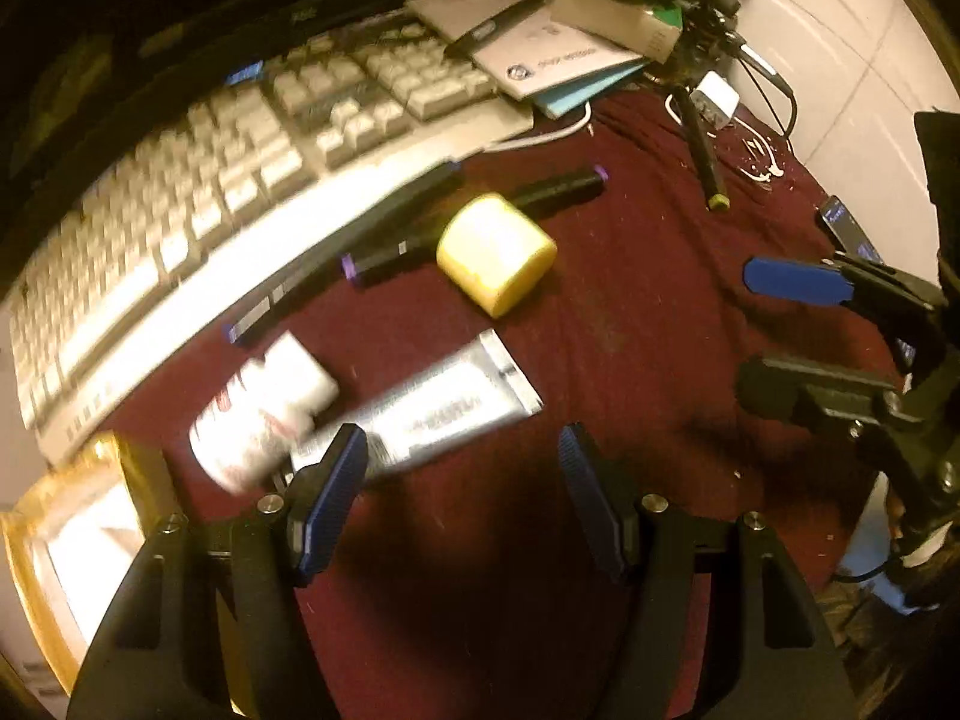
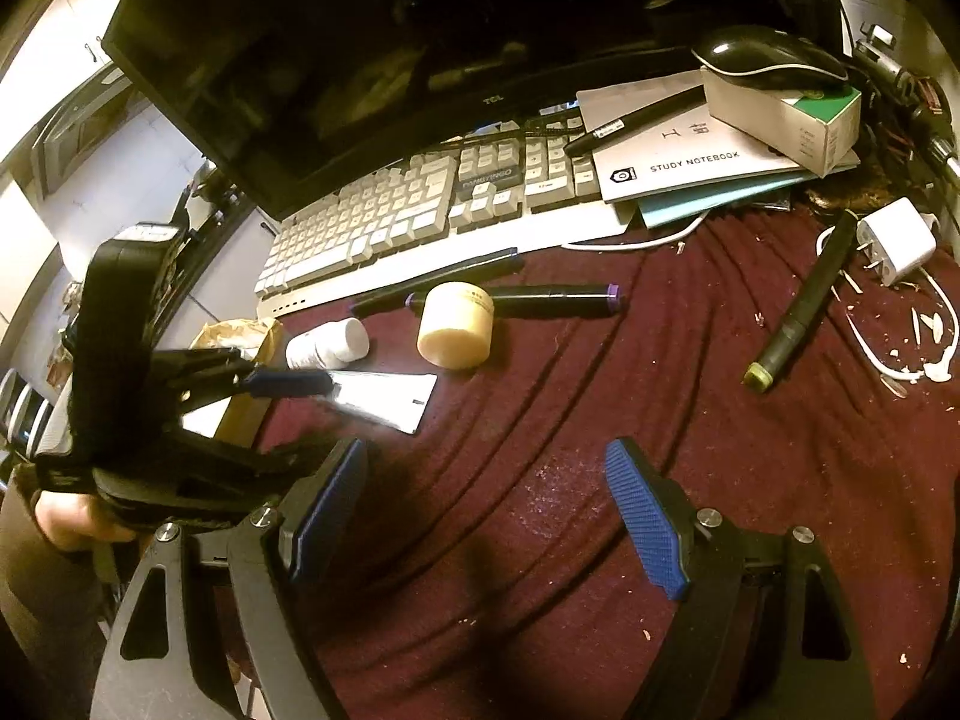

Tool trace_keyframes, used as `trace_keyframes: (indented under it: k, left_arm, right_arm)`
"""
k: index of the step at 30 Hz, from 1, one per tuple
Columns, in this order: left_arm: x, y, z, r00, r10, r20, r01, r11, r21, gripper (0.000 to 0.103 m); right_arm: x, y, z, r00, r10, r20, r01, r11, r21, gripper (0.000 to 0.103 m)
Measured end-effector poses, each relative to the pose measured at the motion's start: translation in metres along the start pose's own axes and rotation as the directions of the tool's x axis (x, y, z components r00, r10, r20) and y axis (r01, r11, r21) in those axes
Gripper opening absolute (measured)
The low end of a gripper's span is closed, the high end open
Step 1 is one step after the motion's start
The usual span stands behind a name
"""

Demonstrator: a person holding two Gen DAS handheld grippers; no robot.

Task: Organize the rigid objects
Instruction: 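Grasp the white tube with the left tool while right tool grasps the yellow container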

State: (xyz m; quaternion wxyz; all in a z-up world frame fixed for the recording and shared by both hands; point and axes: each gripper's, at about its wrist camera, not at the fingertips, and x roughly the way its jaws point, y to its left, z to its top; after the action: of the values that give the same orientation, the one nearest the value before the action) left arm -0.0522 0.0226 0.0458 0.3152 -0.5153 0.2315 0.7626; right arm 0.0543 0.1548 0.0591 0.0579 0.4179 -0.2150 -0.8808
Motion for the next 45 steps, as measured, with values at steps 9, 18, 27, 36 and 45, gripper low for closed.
trace_keyframes:
  k: [9,18,27,36,45]
  left_arm:
    - [0.022,0.024,0.002,0.998,-0.015,-0.065,0.014,1.0,-0.023,0.067]
    - [0.006,0.022,-0.022,0.999,0.029,-0.04,-0.033,0.994,-0.109,0.036]
    - [0.007,0.031,-0.019,0.998,0.057,-0.029,-0.061,0.979,-0.192,0.03]
    - [-0.007,0.028,-0.053,0.997,0.071,0.022,-0.063,0.965,-0.256,0.026]
    - [-0.032,0.0,-0.103,0.999,0.048,0.012,-0.042,0.953,-0.3,0.026]
  right_arm:
    - [-0.003,0.001,-0.001,1.0,0.001,0.0,-0.001,1.0,0.0,0.078]
    - [0.016,0.007,0.018,1.0,-0.029,-0.005,0.029,0.999,-0.033,0.078]
    - [0.06,0.032,0.051,0.995,-0.056,-0.077,0.045,0.99,-0.136,0.047]
    - [0.097,0.036,0.056,0.991,-0.054,-0.12,0.036,0.988,-0.15,0.035]
    - [0.059,0.044,0.021,0.992,-0.015,-0.129,-0.012,0.979,-0.203,0.035]
